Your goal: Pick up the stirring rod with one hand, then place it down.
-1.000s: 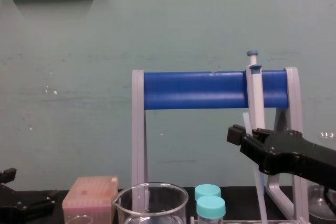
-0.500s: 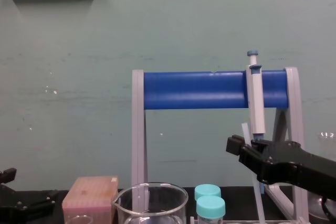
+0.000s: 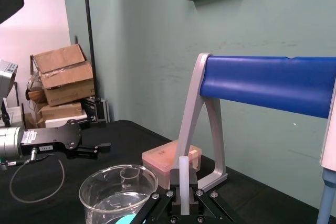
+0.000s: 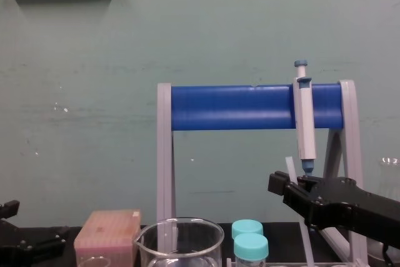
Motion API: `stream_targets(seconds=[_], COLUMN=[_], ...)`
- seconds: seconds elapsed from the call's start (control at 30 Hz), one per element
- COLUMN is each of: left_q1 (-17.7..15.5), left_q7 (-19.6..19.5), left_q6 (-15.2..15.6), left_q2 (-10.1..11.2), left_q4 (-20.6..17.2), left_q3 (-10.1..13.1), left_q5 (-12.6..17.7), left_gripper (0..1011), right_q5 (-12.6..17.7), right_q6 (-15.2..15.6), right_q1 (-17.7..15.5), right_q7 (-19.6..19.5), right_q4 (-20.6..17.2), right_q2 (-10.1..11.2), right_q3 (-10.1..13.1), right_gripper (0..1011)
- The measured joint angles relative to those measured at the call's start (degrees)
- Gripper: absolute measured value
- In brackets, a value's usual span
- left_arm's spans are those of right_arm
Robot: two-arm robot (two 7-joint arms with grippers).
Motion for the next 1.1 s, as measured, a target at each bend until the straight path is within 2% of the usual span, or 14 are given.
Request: stream_targets(seconds=[0.37, 0.8, 0.87, 0.9, 1.03, 1.1], left_q1=[0.0, 0.0, 0.0, 0.0, 0.0, 0.0], left_q7=[0.0, 0.0, 0.0, 0.0, 0.0, 0.0], left_q6=[0.0, 0.0, 0.0, 0.0, 0.0, 0.0], left_q2=[0.0, 0.0, 0.0, 0.0, 0.0, 0.0], left_q4=[0.0, 0.0, 0.0, 0.0, 0.0, 0.0], left_q3=[0.0, 0.0, 0.0, 0.0, 0.0, 0.0], left_q5=[0.0, 0.0, 0.0, 0.0, 0.0, 0.0], left_gripper=[1000, 1000, 1000, 1000, 1000, 1000], right_q5=[0.1, 0.1, 0.2, 0.2, 0.2, 0.2], right_q6=[0.0, -0.1, -0.2, -0.2, -0.2, -0.2], right_q1=[0.0, 0.0, 0.0, 0.0, 0.0, 0.0], right_q7=[0.0, 0.1, 0.1, 0.1, 0.1, 0.1], right_q4=[0.0, -0.1, -0.1, -0.1, -0.1, -0.1], right_q2=[0.0, 0.0, 0.0, 0.0, 0.0, 0.0], right_q3=[0.0, 0.0, 0.0, 0.0, 0.0, 0.0], right_gripper=[68, 427, 528, 528, 696, 731])
